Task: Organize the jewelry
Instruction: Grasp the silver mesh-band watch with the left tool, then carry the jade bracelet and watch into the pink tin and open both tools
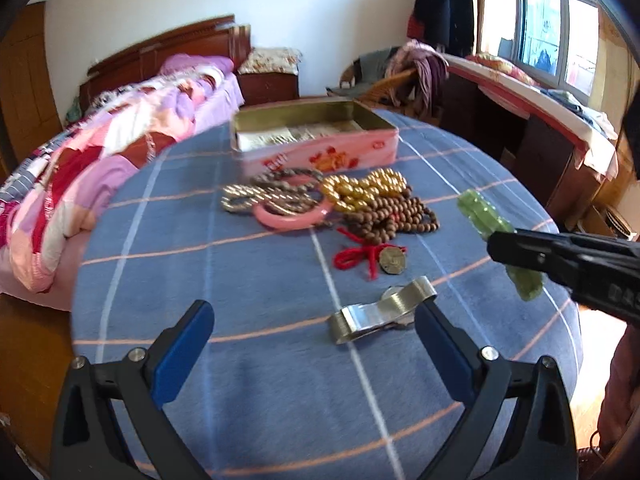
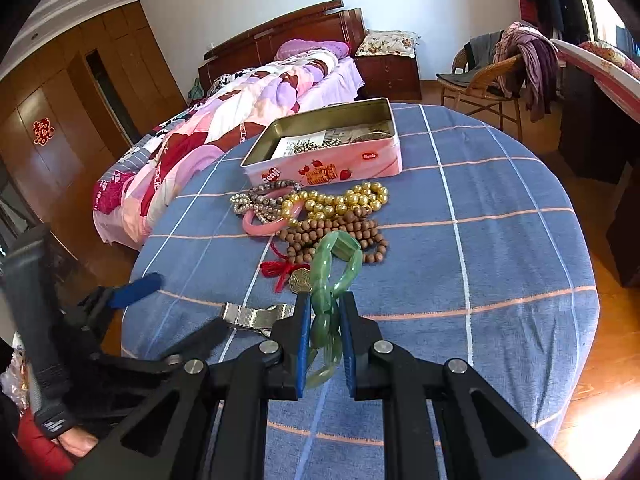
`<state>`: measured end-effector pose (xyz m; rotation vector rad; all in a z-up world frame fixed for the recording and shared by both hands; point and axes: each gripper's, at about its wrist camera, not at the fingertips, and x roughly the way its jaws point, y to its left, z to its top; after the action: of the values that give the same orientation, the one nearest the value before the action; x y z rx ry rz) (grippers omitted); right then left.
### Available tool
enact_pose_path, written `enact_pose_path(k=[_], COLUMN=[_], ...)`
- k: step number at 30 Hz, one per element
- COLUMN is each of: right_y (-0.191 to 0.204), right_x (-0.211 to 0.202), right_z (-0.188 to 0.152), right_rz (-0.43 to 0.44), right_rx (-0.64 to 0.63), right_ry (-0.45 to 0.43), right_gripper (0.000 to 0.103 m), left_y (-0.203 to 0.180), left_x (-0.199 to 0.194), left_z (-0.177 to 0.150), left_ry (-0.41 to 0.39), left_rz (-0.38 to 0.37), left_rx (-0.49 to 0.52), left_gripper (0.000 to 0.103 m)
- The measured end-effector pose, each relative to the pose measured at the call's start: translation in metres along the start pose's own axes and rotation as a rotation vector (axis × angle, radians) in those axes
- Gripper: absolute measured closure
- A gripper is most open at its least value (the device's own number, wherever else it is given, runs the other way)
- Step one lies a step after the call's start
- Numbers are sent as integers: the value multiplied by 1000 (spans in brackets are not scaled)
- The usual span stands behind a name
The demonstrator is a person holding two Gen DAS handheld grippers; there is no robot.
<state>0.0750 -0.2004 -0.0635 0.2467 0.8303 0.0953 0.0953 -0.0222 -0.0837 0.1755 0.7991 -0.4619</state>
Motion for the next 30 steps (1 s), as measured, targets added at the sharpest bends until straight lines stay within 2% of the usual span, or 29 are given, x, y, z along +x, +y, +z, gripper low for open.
enact_pose_path(k=[1, 2, 3, 4, 5, 7, 11, 12, 13, 16, 19, 20, 21, 23, 24, 26, 30], right_y=[-1, -1, -3, -2, -1, -1, -2, -3, -4, -7, -8, -9, -9, -9, -9, -10, -13], right_x=[-1, -2, -4, -5, -7, -9, -10, -10, -9, -10, -11, -11, -11, -10, -10, -11, -13], right_z=[0, 0, 0, -1, 0, 0, 0, 0, 1, 1, 1, 1, 2, 1, 2, 2, 3], right_rz=[2, 1, -2, -6, -10, -12, -14, -16, -17, -22, -21, -21, -21, -16, -15, -17, -20], right_rx=[4, 5, 5, 3, 0, -1, 10, 13, 16, 24, 27, 31, 33, 38, 37, 38, 49], right_ry=[0, -1, -5, -10, -16, -23, -28, -29, -29, -34, -35, -36, -35, -31, -29, -27, -32], right_gripper=[89, 89, 89, 89, 89, 89, 89, 89, 89, 89, 89, 89, 89, 89, 89, 89, 89], left_y=[-4, -8, -11, -13, -14, -15, -22, -20, -18, -9, -6, -6, -6, -6, -5, -7, -28], left_x=[7, 14, 21, 25, 24, 22, 12, 8, 4, -5, -17, -20, -19, -17, -16, -14, 5], left_z=[2, 3, 2, 2, 2, 2, -3, -3, -3, -4, -4, -5, -3, 1, 3, 7, 14], left_ry=[29, 54, 79, 98, 80, 91, 47, 33, 22, -3, -37, -43, -43, -52, -59, -68, -36], left_rz=[-17, -20, -14, -15, -50, -87, -52, -62, -74, -96, -117, -124, -127, -124, -138, -197, -179], left_rx=[5, 13, 24, 33, 16, 4, 49, 35, 19, -10, 8, 13, 22, 38, 40, 55, 150], left_gripper=[8, 20, 27, 40, 52, 64, 77, 91, 100, 100, 100, 93, 83, 7, 0, 0, 6])
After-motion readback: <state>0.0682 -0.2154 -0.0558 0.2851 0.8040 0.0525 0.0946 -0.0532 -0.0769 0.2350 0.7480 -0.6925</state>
